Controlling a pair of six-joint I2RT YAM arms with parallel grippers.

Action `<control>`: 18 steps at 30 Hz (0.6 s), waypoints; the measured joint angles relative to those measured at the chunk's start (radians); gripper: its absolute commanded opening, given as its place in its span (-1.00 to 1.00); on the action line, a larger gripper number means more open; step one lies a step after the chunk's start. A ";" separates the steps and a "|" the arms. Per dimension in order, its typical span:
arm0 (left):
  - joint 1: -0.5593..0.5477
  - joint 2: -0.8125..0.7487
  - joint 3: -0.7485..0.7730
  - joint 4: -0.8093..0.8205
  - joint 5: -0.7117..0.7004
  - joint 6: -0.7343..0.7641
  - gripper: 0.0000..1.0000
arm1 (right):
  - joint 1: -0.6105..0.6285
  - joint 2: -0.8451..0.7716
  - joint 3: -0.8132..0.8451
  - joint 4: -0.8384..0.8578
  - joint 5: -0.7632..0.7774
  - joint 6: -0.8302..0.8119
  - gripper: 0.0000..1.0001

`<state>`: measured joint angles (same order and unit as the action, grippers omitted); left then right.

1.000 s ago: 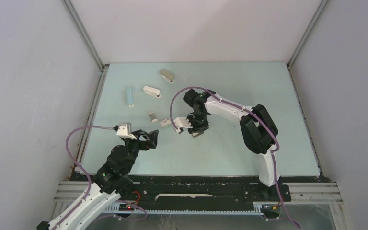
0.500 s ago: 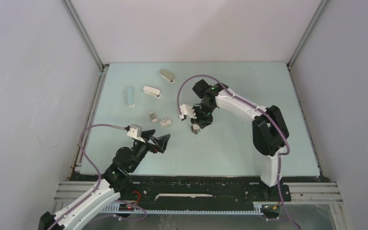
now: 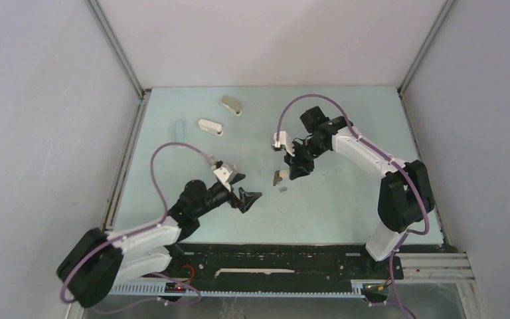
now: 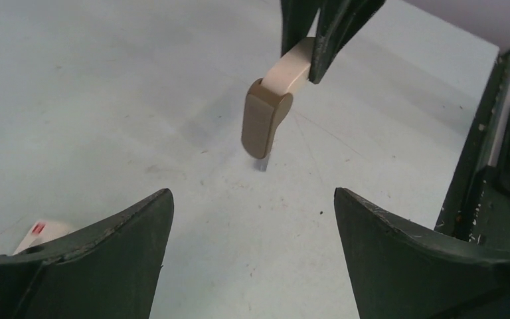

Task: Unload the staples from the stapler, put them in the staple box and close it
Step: Unload the staple at the center of the board.

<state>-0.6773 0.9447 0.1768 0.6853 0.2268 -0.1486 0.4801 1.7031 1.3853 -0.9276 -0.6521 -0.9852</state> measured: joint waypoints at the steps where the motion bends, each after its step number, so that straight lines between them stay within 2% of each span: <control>1: 0.000 0.061 0.031 0.011 0.032 0.018 0.87 | -0.003 0.000 -0.007 0.003 -0.009 0.005 -1.00; 8: 0.000 0.359 0.174 0.087 0.198 0.072 0.82 | -0.027 -0.009 -0.050 0.039 -0.051 0.015 -1.00; 13: 0.000 0.438 0.202 0.103 0.243 0.081 0.77 | -0.040 -0.009 -0.058 0.054 -0.083 0.031 -1.00; 18: 0.000 0.458 0.213 0.112 0.246 0.079 0.51 | -0.061 -0.010 -0.058 0.059 -0.139 0.051 -1.00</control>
<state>-0.6773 1.4025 0.3901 0.7975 0.4732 -0.0700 0.4187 1.6936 1.3277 -0.8684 -0.7910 -0.9340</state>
